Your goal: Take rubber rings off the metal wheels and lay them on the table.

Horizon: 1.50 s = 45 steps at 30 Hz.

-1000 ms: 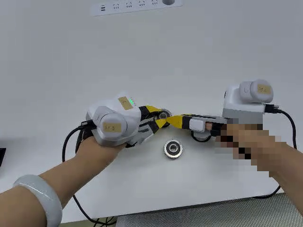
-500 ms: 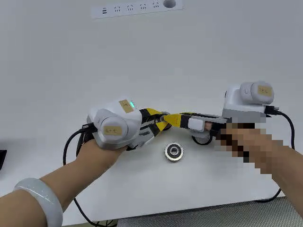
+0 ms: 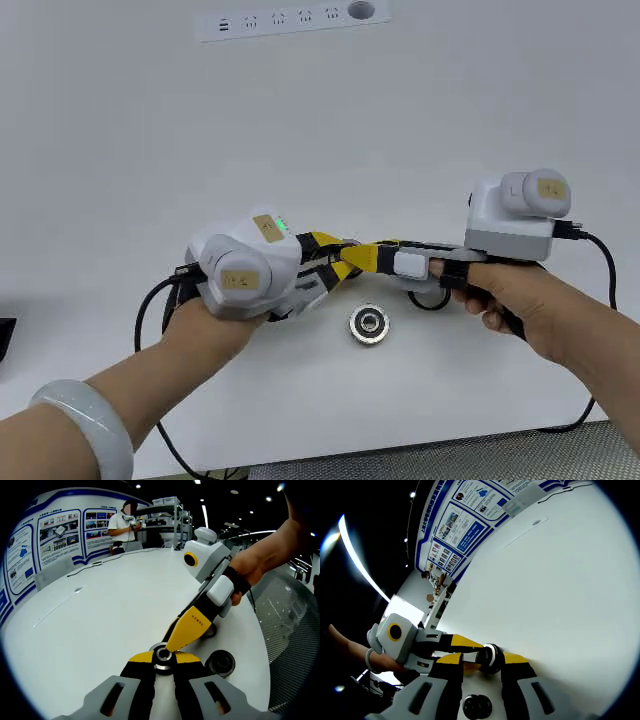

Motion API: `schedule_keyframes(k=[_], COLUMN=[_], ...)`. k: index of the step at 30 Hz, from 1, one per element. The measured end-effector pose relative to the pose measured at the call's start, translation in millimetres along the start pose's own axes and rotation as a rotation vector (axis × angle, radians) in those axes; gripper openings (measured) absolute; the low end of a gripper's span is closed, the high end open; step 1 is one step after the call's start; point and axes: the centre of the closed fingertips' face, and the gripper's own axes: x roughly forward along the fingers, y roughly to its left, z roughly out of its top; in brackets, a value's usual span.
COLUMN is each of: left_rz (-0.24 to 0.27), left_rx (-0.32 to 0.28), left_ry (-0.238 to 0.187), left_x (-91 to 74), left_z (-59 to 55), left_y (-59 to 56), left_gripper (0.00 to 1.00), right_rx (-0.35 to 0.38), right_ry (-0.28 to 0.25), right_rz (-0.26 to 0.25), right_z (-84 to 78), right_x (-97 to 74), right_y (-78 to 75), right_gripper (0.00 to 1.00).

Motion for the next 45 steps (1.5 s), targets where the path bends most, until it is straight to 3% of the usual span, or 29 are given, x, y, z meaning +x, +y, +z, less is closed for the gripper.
schedule_keyframes(k=[19, 25, 33, 45], left_rz=[0.0, -0.001, -0.001, -0.002], left_rx=[-0.003, -0.005, -0.006, -0.007], left_ry=[-0.001, -0.002, -0.003, 0.0], left_x=[-1.3, -1.5, -1.1, -1.0], left_z=[-0.9, -0.9, -1.2, -0.8], left_y=[-0.1, 0.2, 0.5, -0.9], left_gripper=[0.13, 0.13, 0.13, 0.13], right_rx=[-0.017, 0.02, 0.022, -0.023], right_ry=[0.01, 0.001, 0.014, 0.004], right_rz=[-0.002, -0.032, -0.07, -0.06], right_z=[-4.2, -2.9, -4.5, -2.6], right_x=[-6.8, -8.3, -7.9, -9.1], right_y=[3.0, -7.8, -15.2, -7.5], right_gripper=[0.28, 0.14, 0.05, 0.02])
